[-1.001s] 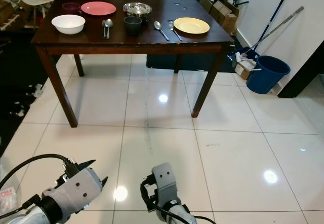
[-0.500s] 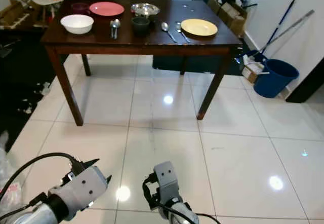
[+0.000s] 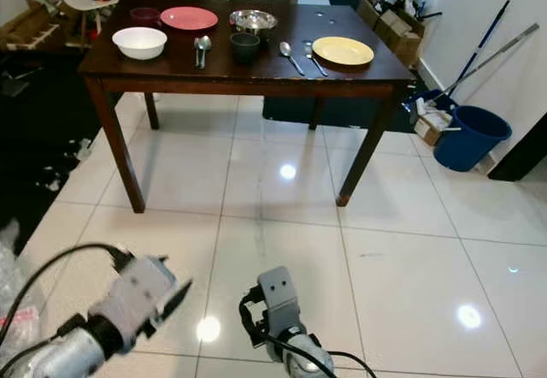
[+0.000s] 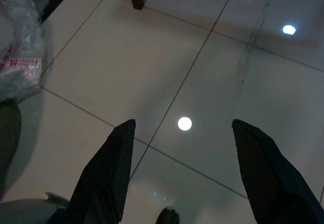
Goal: Setting the table
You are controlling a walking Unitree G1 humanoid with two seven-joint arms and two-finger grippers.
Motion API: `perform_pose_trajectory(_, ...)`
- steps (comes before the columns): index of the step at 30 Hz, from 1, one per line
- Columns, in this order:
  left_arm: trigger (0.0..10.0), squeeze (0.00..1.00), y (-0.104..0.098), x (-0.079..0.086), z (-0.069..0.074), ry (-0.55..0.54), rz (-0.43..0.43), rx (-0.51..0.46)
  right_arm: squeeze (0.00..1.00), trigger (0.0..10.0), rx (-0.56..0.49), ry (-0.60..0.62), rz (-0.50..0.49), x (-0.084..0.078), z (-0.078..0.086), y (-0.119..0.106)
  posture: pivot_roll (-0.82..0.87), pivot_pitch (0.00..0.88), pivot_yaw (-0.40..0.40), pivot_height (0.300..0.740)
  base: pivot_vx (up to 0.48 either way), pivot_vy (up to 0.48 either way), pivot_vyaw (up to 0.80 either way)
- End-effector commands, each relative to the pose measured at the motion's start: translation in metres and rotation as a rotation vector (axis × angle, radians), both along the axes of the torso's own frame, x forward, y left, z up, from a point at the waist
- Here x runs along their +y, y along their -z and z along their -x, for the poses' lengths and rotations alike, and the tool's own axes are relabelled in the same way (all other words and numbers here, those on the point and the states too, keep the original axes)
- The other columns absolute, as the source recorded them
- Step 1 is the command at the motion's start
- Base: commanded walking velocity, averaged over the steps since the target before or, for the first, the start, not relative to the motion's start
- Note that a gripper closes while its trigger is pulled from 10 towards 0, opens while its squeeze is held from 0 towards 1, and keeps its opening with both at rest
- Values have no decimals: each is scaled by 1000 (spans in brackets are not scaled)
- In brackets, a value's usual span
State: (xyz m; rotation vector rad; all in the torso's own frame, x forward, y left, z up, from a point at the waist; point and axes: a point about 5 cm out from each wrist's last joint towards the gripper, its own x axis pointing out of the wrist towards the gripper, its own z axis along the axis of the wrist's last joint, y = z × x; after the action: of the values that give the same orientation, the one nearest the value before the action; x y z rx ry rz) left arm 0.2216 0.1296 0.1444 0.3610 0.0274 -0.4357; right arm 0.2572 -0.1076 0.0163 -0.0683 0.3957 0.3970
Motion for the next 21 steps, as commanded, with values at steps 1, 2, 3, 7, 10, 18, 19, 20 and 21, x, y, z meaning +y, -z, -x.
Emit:
perform_pose_trajectory(1, 10000, 0, -4, 11, -5, -57, 28, -24, 0, 10000, 9, 27, 2, -6, 2, 4, -44, 19, 7, 740, 0, 0, 0)
perform_pose_trajectory(2, 10000, 0, -7, 19, -11, -128, 47, -43, 0, 10000, -6, 42, -2, -8, 0, 1, -44, 14, 7, 740, 0, 0, 0)
perform_pose_trajectory(3, 10000, 0, -8, 25, -15, -180, 61, -53, 0, 10000, -16, 52, -6, -9, -1, -1, -44, 14, 7, 740, 0, 0, 0)
perform_pose_trajectory(7, 10000, 0, 10, 25, -18, -156, 244, 147, 0, 10000, -136, 131, -46, -18, -9, -25, -53, 13, 13, 740, 0, 0, 0)
perform_pose_trajectory(10, 10000, 0, 13, 21, -17, -149, 324, 196, 0, 10000, -202, 203, -60, -28, -11, -39, -64, 19, 23, 740, 0, 0, 0)
perform_pose_trajectory(18, 10000, 0, 22, 22, -37, -208, 344, 263, 0, 10000, -372, 474, -107, -59, -1, -74, -112, 28, 106, 740, 0, 0, 0)
perform_pose_trajectory(19, 10000, 0, 21, 22, -40, -208, 339, 260, 0, 10000, -386, 473, -117, -58, -1, -76, -114, 26, 110, 740, 0, 0, 0)
perform_pose_trajectory(20, 10000, 0, 21, 22, -40, -208, 339, 260, 0, 10000, -386, 473, -117, -58, -1, -76, -114, 26, 110, 740, 0, 0, 0)
perform_pose_trajectory(21, 10000, 0, 22, 24, -46, -234, 345, 269, 0, 10000, -411, 461, -133, -54, -2, -83, -119, 27, 115, 740, 0, 0, 0)
